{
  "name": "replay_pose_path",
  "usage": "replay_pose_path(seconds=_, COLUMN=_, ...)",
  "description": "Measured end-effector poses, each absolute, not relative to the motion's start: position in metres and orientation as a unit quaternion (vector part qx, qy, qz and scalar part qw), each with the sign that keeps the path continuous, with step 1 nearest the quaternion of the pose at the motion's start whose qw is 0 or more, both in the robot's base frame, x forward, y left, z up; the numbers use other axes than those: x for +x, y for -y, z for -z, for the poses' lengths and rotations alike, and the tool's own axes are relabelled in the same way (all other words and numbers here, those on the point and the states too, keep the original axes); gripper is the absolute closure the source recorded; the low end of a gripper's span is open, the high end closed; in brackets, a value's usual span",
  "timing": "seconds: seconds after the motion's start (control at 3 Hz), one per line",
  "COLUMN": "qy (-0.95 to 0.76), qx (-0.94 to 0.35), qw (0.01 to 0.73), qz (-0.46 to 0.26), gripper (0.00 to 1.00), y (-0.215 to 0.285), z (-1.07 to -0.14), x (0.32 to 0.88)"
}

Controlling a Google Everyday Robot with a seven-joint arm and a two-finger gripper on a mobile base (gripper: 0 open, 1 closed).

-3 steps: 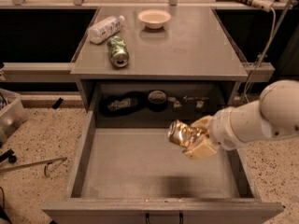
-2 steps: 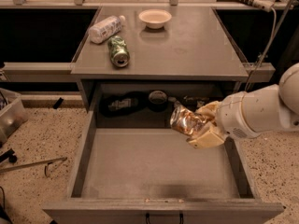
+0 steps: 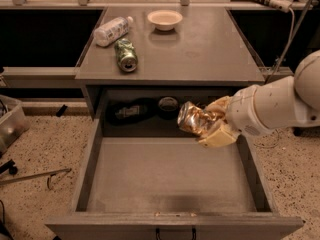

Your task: Pick orange can from top drawer and place on counter

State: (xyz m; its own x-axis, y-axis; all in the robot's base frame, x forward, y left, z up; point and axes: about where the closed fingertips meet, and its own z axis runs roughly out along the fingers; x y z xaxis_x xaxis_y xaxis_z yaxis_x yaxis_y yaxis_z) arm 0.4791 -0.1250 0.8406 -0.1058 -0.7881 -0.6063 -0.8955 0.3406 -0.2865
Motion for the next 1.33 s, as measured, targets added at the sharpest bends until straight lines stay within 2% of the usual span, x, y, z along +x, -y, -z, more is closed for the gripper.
replay_pose_path(seconds=0.67, qy=-0.690, qx=-0.590, qw=0.415, qz=-0.061, gripper=1.00, y=0.059, z=-0.922, x=0.573)
replay_pose_path(seconds=1.0, qy=-0.695, qx=-0.567, qw=0.442, qz=-0.019, gripper=1.00, y=0.039, z=-0.949, x=0.639)
replay_pose_path(seconds=1.33, qy=-0.722, qx=-0.536, qw=0.438, qz=-0.002, gripper=1.00, y=0.025, z=-0.952, x=0.687)
